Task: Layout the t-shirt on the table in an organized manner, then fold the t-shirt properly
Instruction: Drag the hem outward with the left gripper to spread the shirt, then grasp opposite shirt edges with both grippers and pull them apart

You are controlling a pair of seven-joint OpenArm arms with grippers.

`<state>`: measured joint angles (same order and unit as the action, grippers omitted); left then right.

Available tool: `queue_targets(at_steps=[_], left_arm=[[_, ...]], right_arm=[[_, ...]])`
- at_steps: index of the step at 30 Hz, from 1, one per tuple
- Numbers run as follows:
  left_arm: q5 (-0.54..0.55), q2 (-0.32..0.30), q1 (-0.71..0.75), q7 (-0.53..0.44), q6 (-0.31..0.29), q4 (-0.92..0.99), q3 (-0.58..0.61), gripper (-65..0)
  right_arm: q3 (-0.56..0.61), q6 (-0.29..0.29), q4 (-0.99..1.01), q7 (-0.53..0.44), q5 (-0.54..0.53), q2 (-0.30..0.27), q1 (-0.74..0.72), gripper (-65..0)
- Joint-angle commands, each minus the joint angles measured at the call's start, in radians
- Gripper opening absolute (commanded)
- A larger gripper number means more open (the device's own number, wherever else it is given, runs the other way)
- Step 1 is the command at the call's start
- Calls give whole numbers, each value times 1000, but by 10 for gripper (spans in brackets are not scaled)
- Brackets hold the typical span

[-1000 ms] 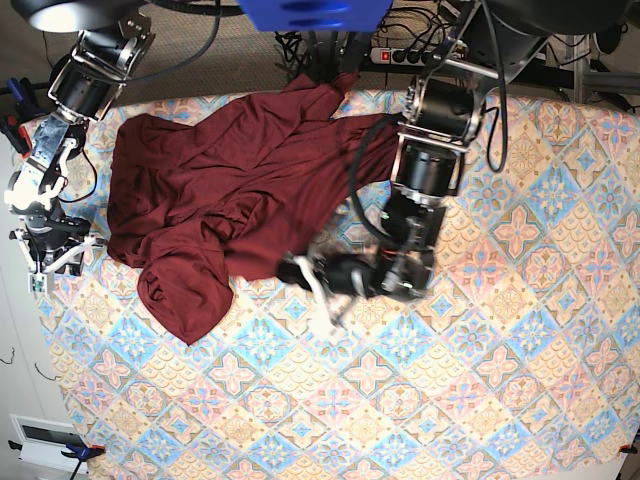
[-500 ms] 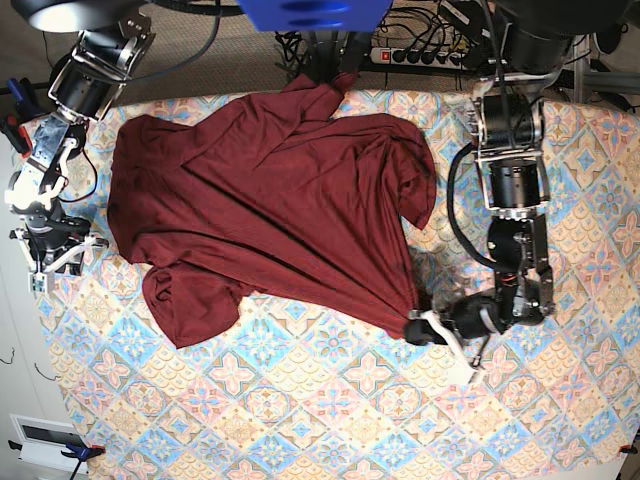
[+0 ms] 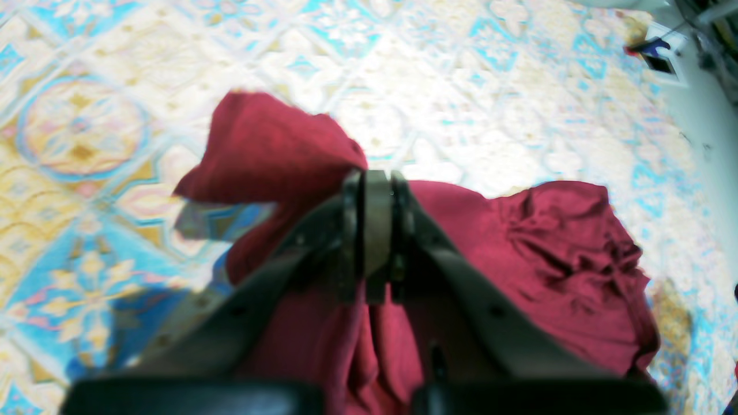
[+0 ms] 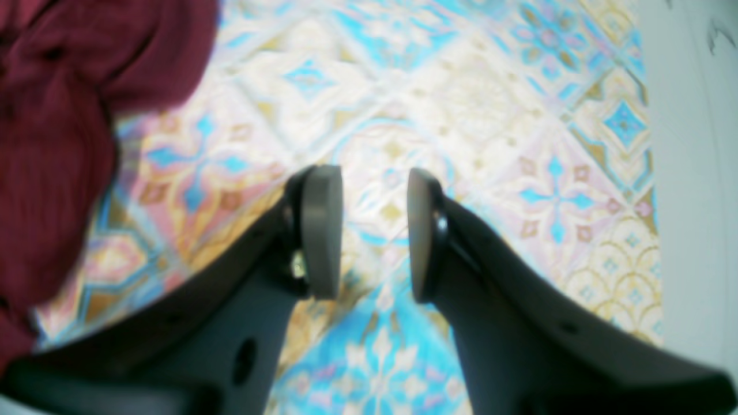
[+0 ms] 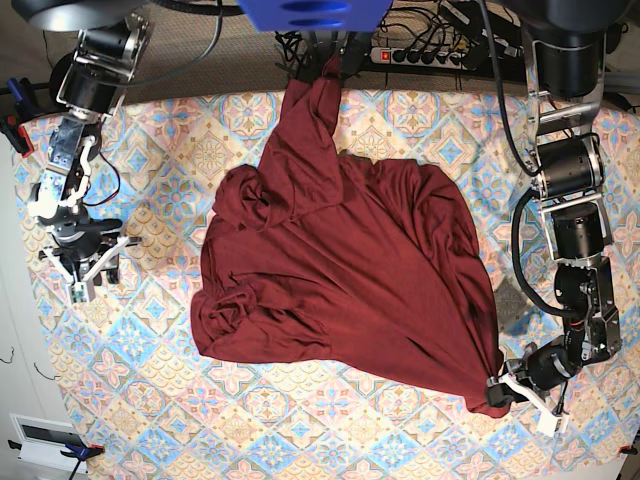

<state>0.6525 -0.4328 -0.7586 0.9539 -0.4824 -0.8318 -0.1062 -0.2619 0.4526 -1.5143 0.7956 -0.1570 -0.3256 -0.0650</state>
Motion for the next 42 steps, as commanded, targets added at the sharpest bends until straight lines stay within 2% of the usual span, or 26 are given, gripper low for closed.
queue_targets(at_steps=[1,3,8,11,14,17,21,23,29,32,39,42], left_arm=[[25,-22,-37,-23,-3,-17,-3,-650],[25,-31,-22,-23,-3,-17,13,-619],[26,-56,44,-31,58,-19,98,-444],[28,-79,87,-32,69,-21,84,-341],[33,-80,123,-31,69,-22,67,-287],[34,-80,192,-23,69,-116,44,-281],[34,-80,325,-2,69,-320,16,-281],[36,-76,367,29,69,-392,-3,-281],[37,-39,483,124,69,-539,-97,-281],[37,7,532,149,69,-591,-149,-281],[39,44,563,175,67,-601,-157,-281],[39,45,563,175,67,-601,-157,-281]], right_arm=[[17,-4,-33,-20,-3,-22,-17,-465],[57,-4,-53,-20,-3,-22,-17,-465],[175,-4,-67,-20,-3,-23,-22,-465],[233,-4,-67,-20,-3,-23,-22,-465],[293,-4,-67,-20,-3,-27,-22,-465],[350,-4,-65,-12,-3,-27,-22,-453],[367,-4,-56,75,-3,-25,-23,-358],[373,-4,-58,100,-3,-25,-23,-334],[375,-4,-58,115,-3,-23,-23,-339],[376,-4,-58,115,-5,-20,-19,-339],[376,-4,-56,114,-6,27,-22,-339],[376,-4,-53,114,-6,30,-22,-339]])
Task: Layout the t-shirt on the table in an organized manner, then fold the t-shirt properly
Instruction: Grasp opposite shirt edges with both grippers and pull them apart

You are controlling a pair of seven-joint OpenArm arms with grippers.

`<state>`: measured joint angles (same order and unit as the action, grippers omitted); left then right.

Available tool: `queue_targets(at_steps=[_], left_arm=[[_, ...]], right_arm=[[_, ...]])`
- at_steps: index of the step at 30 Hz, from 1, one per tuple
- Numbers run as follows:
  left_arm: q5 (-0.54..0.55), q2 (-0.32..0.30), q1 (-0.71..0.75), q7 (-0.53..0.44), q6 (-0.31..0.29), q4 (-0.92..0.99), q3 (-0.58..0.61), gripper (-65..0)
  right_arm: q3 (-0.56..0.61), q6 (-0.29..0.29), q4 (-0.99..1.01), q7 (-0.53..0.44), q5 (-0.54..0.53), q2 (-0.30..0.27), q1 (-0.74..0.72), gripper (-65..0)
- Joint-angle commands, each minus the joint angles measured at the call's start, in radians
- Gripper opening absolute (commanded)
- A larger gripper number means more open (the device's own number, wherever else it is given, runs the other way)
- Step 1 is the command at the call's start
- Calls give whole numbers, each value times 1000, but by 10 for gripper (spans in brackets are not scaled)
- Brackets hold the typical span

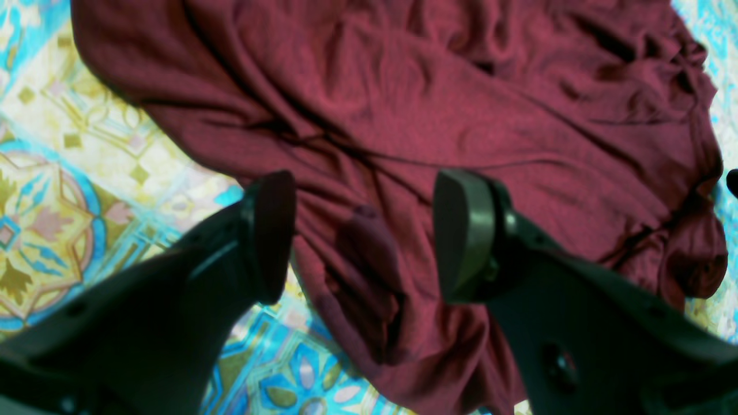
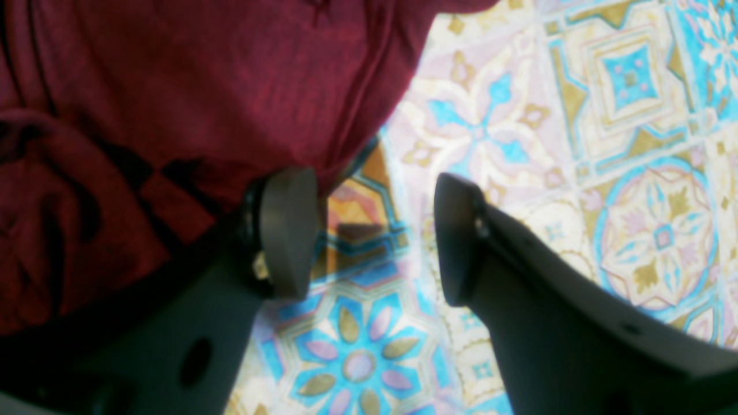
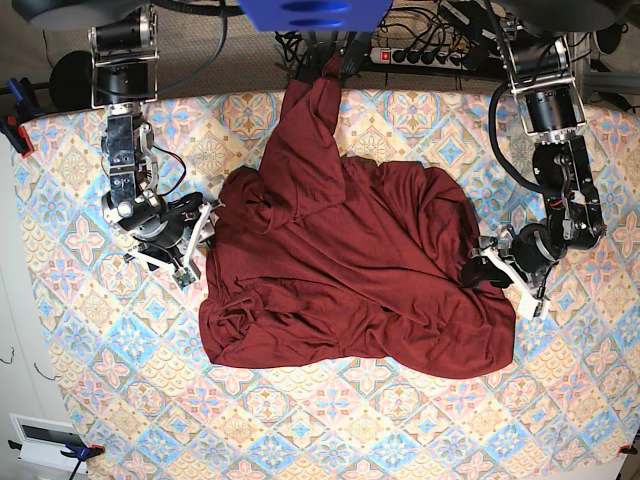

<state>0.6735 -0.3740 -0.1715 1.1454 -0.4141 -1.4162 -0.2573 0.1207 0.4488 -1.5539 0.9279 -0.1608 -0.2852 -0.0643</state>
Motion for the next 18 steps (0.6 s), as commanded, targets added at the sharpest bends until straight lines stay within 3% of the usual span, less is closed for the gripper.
queue_targets(at_steps=[1,18], left_arm=[[18,-13,-24,-17,-1,-16,-4,-281],[18,10,-24,-17,-1,-16,-4,-281]], right_arm=[[-6,0,-9,-19,-3,-1,-22,-339],[-5,0,105,-27,-3,53,-47,-340]])
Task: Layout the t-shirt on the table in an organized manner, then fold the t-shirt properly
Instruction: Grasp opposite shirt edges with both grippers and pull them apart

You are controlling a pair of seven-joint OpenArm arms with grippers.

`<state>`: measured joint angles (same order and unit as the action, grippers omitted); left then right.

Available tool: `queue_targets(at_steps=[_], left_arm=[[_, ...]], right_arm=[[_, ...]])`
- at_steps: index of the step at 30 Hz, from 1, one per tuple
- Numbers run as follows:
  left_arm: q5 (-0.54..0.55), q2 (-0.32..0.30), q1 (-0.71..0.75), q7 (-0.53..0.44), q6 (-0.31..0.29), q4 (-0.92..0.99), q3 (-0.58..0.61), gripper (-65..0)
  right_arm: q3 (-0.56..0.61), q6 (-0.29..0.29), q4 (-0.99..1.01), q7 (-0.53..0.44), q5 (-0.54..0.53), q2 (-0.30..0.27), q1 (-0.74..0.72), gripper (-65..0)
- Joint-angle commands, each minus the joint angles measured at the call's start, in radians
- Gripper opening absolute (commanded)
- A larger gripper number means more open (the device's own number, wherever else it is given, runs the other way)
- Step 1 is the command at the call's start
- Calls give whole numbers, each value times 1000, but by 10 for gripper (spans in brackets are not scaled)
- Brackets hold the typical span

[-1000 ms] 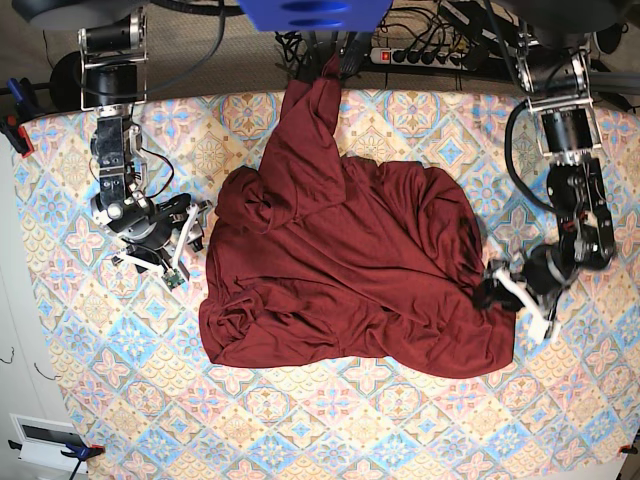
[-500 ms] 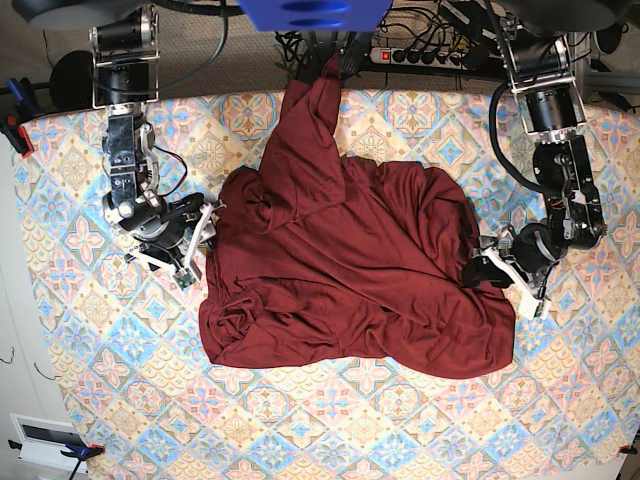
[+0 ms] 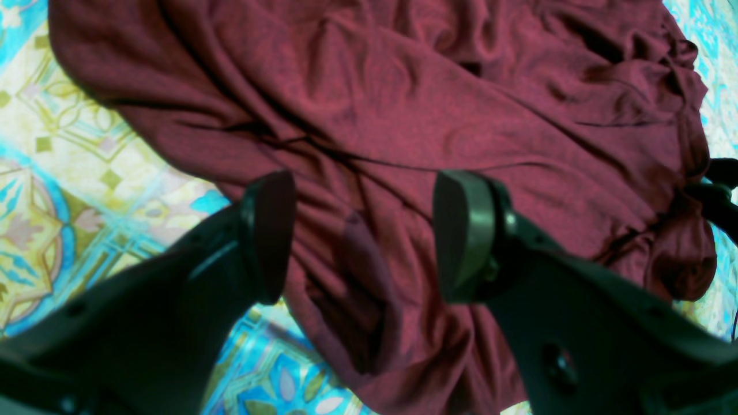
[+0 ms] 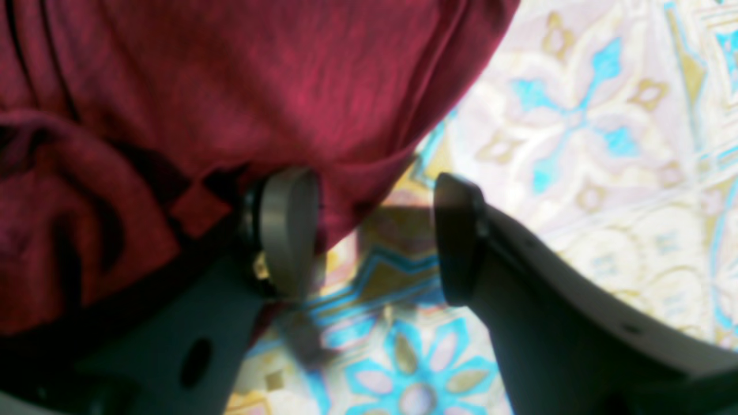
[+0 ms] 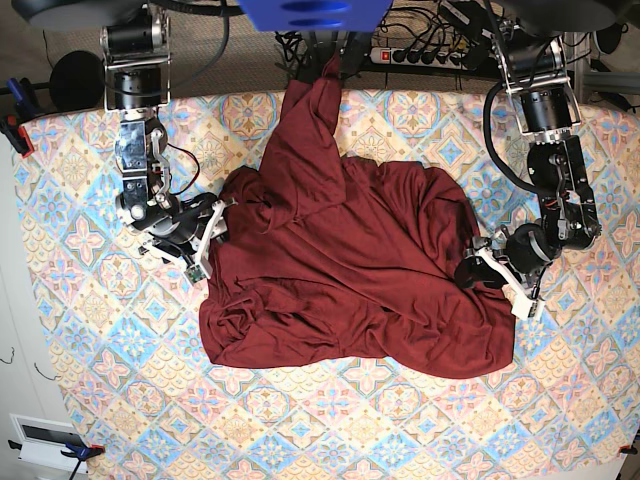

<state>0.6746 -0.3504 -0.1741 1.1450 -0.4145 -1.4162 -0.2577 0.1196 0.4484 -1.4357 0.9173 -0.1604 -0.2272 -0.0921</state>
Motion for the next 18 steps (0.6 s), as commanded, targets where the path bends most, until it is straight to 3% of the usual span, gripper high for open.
queue_targets(at_steps=[1,5,10,11,14,18], left_arm=[[17,-14,-21,-16,-1,-16,-2,-281],[17,1,-21,-16,-1,-16,-4,-281],[17,4,-21,-16,-1,-16,-4,-281],[17,4,-21,-16,-1,-16,-4,-281],[17,4,-9,-16,-1,-16,-5,-281],[17,4,3,-16,-2,-16,-5,-281]], right_arm=[[-4,0,-3,-17,-3,-4,-21,-340],[-4,0,25,-17,-3,-4,-25,-393],[-11,0,79,-39,-3,-4,-54,-628],[-14,0,85,-48,-3,-4,-62,-650],[-19,0,85,-74,-3,-7,-71,-642],[-163,0,86,-83,-3,-7,-73,-645]])
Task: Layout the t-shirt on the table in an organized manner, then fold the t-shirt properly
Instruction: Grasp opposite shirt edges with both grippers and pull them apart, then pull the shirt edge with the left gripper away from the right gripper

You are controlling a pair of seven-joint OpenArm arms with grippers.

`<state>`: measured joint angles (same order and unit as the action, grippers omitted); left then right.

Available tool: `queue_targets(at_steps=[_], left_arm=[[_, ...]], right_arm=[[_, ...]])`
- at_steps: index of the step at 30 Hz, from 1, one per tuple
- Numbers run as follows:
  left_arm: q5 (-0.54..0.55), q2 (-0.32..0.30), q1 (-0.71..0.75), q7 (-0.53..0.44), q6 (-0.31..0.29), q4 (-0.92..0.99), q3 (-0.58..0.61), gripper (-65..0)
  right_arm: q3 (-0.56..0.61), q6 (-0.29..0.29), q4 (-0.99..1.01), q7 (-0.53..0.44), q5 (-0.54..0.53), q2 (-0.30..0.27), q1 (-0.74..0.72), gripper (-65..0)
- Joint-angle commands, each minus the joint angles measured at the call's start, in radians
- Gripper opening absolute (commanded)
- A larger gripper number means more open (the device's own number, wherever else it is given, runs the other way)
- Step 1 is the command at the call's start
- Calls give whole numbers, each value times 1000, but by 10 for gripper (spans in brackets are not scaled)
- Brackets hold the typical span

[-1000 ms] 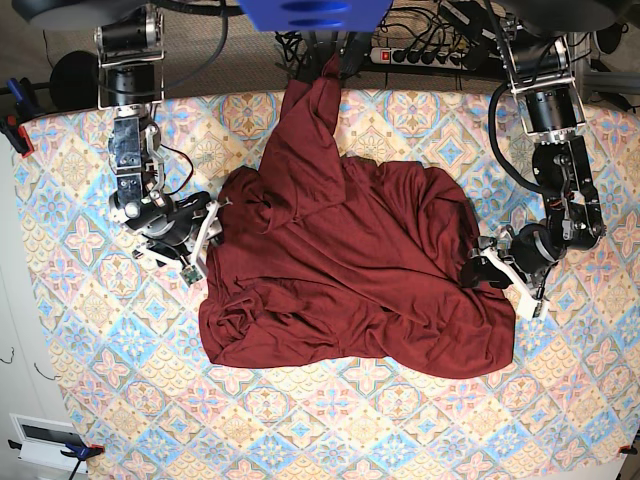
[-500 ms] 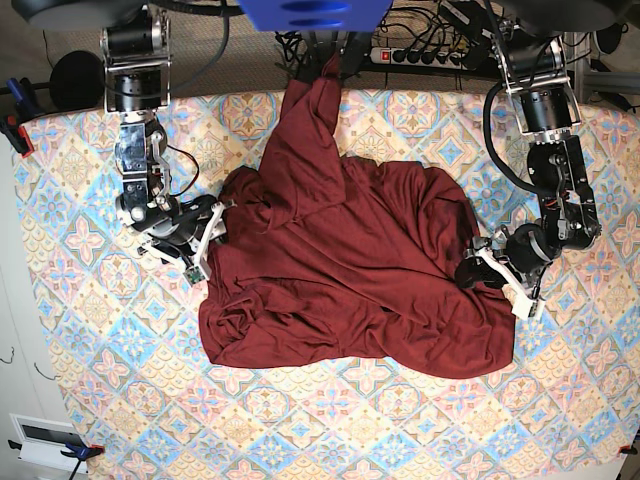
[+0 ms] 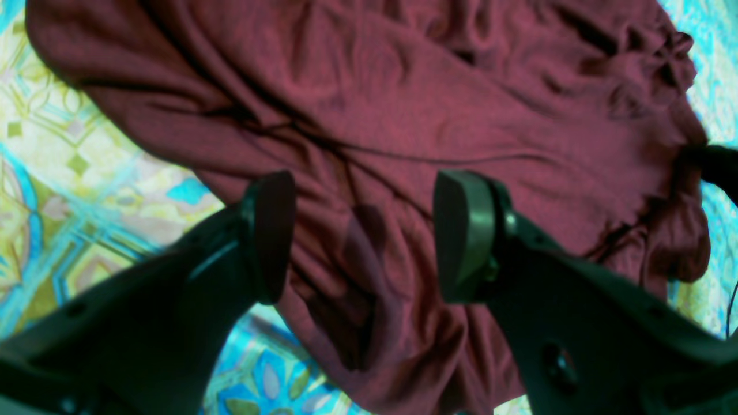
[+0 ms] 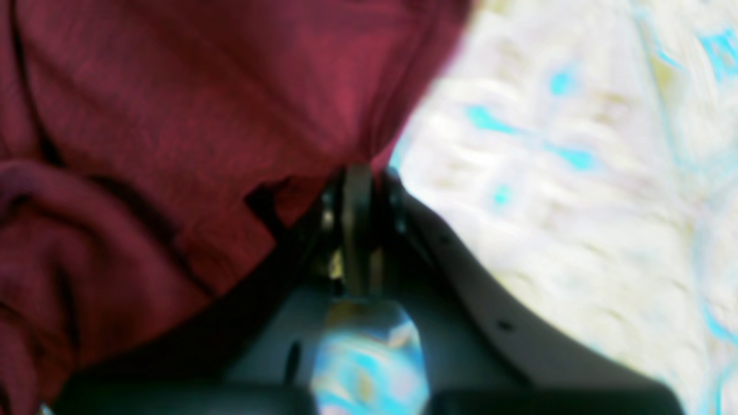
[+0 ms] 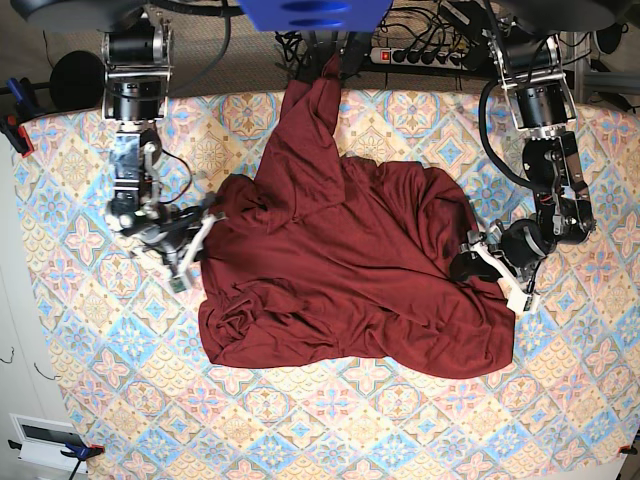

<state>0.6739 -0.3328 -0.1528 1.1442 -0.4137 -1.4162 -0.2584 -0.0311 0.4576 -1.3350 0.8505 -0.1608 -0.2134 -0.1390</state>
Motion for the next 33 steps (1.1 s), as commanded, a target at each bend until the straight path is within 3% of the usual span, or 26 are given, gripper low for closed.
queue_targets(at_steps=[1,4,10,19,23,28,33], left_arm=[[17,-13,-11,-16,-3,-16,-5,-281],[17,-13,-6,-16,-3,-18,-5,-281],[19,-13,-4,-14,-3,-18,-2,-281],[194,-18,38,-13,-4,-18,5,-281],[238,-45,72,-13,-4,-77,70,-281],[237,-93,141,-13,-4,-203,121,-281],[235,-139,186,-14,-3,-219,117,-281]], right_arm=[[-54,-9,-14,-17,-3,-22,-26,-645],[-151,-9,-13,-17,-1,-33,-52,-645],[-255,-9,94,-21,-1,-131,-130,-646],[-289,-9,417,-233,4,-232,-258,-643],[-289,-12,483,-317,14,-269,-268,-634],[-295,-12,480,-336,172,-261,-267,-554],[-309,-12,357,-331,180,-261,-199,-540]])
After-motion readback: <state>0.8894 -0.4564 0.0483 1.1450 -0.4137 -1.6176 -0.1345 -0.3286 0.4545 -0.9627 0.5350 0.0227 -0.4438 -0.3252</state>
